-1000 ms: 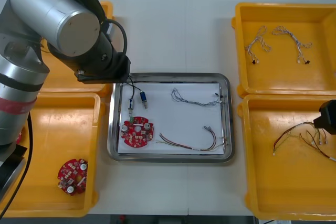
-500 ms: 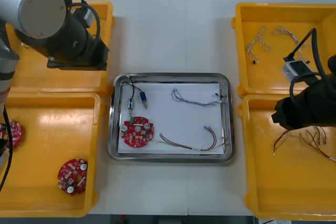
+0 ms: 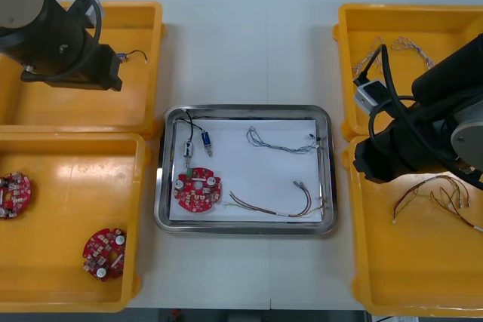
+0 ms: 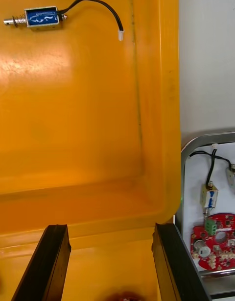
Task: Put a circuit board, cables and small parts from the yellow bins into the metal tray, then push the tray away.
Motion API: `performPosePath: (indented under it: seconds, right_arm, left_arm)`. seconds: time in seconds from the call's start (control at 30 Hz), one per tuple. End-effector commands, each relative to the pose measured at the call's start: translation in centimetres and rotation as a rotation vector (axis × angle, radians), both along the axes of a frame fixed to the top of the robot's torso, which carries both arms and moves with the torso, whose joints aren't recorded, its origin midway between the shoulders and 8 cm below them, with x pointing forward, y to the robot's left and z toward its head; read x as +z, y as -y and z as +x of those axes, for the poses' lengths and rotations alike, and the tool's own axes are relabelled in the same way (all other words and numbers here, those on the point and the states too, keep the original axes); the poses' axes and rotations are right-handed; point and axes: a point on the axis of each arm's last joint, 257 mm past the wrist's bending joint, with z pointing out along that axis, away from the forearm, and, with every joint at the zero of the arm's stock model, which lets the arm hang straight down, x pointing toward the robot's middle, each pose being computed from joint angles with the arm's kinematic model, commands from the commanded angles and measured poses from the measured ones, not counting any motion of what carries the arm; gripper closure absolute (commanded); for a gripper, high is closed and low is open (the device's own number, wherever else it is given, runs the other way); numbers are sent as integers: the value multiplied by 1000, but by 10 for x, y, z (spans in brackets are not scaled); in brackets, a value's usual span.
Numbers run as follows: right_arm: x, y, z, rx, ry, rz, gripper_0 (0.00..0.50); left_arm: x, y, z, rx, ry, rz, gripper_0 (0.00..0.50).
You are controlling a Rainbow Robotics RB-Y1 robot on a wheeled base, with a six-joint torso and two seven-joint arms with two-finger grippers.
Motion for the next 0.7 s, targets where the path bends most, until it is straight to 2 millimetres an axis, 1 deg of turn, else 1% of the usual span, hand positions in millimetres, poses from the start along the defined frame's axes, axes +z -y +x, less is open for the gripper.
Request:
performPosePath:
  seconds: [0.03, 0.17, 0.27, 0.37, 0.43, 0.5, 0.6, 0.67, 0.7]
  right_arm:
    - [10, -17, 5, 141, 37, -88, 0]
    - [9, -26, 2, 190, 33, -113, 0]
    - [4, -32, -1, 228, 25, -132, 0]
    - [-5, -45, -6, 275, 18, -147, 0]
    - [-11, -58, -9, 304, 24, -154, 0]
    - [-13, -67, -8, 327, 35, -165, 0]
    - [-20, -87, -11, 380, 26, -168, 0]
    - [-22, -108, -11, 460, 31, -170, 0]
    - [-23, -113, -11, 480, 33, -173, 0]
  left_arm:
    - [20, -42, 1, -41, 43, 96, 0]
    - [18, -54, -3, -51, 38, 108, 0]
    - [16, -63, -5, -52, 34, 114, 0]
    - [13, -68, -7, -48, 29, 117, 0]
    - [13, -71, -9, -49, 33, 116, 0]
    - [14, -73, -10, -51, 38, 121, 0]
    - [14, -78, -11, -44, 34, 124, 0]
    - [11, -82, -13, -35, 28, 120, 0]
    - [11, -83, -14, -30, 27, 118, 0]
